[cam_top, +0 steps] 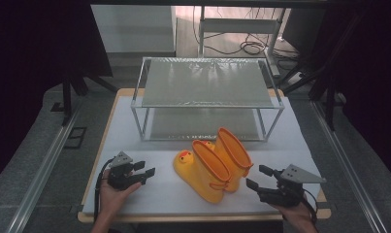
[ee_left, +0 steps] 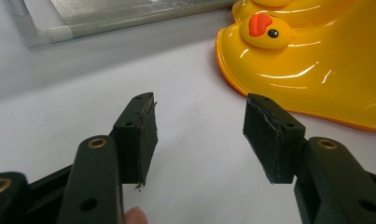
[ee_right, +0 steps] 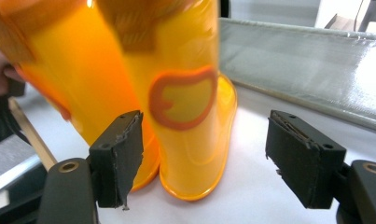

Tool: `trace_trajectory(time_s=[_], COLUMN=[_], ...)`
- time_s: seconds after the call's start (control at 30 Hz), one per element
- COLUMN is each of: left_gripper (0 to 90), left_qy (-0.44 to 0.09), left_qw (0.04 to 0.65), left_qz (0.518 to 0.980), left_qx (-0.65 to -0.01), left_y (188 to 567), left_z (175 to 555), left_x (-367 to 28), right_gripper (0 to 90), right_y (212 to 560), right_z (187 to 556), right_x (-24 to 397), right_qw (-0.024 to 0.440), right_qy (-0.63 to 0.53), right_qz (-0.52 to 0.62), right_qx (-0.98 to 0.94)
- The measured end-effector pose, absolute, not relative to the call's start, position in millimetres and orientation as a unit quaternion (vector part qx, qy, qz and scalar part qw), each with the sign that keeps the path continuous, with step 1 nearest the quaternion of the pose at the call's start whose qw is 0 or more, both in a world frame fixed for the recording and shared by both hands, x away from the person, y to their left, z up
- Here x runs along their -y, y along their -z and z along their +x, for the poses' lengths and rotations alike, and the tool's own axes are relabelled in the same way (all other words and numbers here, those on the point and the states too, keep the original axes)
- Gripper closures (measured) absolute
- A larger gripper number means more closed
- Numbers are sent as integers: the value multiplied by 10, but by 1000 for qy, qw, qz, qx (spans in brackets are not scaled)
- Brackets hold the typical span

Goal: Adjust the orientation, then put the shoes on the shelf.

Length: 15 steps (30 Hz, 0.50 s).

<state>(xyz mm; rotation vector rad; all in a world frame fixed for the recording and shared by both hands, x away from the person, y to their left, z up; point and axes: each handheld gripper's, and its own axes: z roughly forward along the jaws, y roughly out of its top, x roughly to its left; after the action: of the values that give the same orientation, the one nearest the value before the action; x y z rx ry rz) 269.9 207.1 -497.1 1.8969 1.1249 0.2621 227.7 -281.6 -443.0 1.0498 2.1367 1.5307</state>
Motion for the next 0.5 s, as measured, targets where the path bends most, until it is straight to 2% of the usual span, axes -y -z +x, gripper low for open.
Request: trace_trajectory(time_s=[0.3, 0.5], left_gripper=[439, 440], left_qy=[-106, -108], left_qw=[445, 449], left_qz=[763, 759], left_qx=[-456, -459], left_y=[4970, 4948], left_z=[2694, 2679], left_x=[-2089, -2114], right_gripper=[331, 343], right_y=[4182, 3953], right_z=[2423, 2530], right_x=[2975, 3019], right_qw=[131, 135], right_qy=[-542, -526], right_qz=[366, 356], right_qx=[-745, -761])
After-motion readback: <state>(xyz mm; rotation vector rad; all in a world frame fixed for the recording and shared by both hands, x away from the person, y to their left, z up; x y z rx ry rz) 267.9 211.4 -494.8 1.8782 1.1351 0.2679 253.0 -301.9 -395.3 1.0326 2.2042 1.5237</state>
